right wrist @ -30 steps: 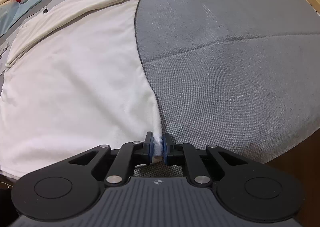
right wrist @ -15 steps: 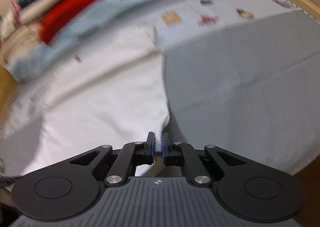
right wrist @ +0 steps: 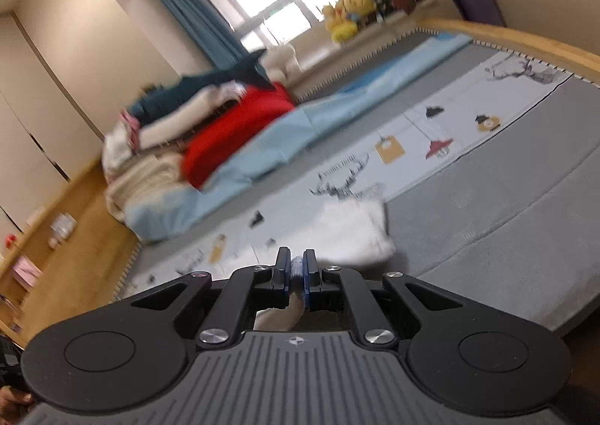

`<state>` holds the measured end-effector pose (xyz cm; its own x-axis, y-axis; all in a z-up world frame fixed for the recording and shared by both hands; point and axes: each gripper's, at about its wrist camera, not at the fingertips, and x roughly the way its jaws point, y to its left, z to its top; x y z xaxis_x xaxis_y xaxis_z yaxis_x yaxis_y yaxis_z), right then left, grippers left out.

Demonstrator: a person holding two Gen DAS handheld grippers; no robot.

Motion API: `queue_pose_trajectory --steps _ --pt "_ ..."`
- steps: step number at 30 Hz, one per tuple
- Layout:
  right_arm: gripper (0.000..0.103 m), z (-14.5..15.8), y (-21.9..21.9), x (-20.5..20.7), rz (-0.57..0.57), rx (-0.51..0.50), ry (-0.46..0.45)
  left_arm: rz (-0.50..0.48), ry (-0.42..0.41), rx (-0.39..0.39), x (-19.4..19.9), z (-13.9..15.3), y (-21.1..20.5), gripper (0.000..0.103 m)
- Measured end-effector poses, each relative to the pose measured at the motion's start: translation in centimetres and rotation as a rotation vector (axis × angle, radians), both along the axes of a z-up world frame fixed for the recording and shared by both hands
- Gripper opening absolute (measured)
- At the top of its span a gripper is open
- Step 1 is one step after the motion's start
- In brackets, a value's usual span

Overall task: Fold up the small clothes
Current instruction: 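Lift the hem with both grippers and fold it up over the shirt body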

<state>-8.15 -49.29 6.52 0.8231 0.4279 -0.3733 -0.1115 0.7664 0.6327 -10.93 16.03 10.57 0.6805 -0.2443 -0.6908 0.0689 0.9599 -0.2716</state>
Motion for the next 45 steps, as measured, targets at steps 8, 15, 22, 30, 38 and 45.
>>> queue_pose_trajectory --steps 8,15,22,30,38,45 --pt "0.005 -2.1 0.6 5.1 -0.069 -0.033 0.087 0.048 0.041 -0.035 5.4 -2.9 0.1 0.005" --pt "0.005 -7.1 2.9 17.1 -0.106 -0.130 0.259 0.164 0.145 -0.053 18.1 -10.6 1.4 0.005" --pt "0.005 -12.6 5.8 23.0 -0.115 -0.251 0.371 0.158 0.241 0.009 23.7 -16.5 1.1 0.005" --pt "0.008 -13.4 4.9 24.6 -0.180 -0.284 0.367 0.199 0.261 -0.049 24.5 -17.3 2.6 0.009" --pt "0.018 -14.7 3.5 23.8 -0.061 -0.270 0.382 0.189 0.338 -0.048 23.6 -18.4 3.8 0.031" --pt "0.021 -16.2 6.5 24.9 0.082 -0.357 0.428 0.100 0.349 0.027 24.6 -19.5 1.3 0.038"
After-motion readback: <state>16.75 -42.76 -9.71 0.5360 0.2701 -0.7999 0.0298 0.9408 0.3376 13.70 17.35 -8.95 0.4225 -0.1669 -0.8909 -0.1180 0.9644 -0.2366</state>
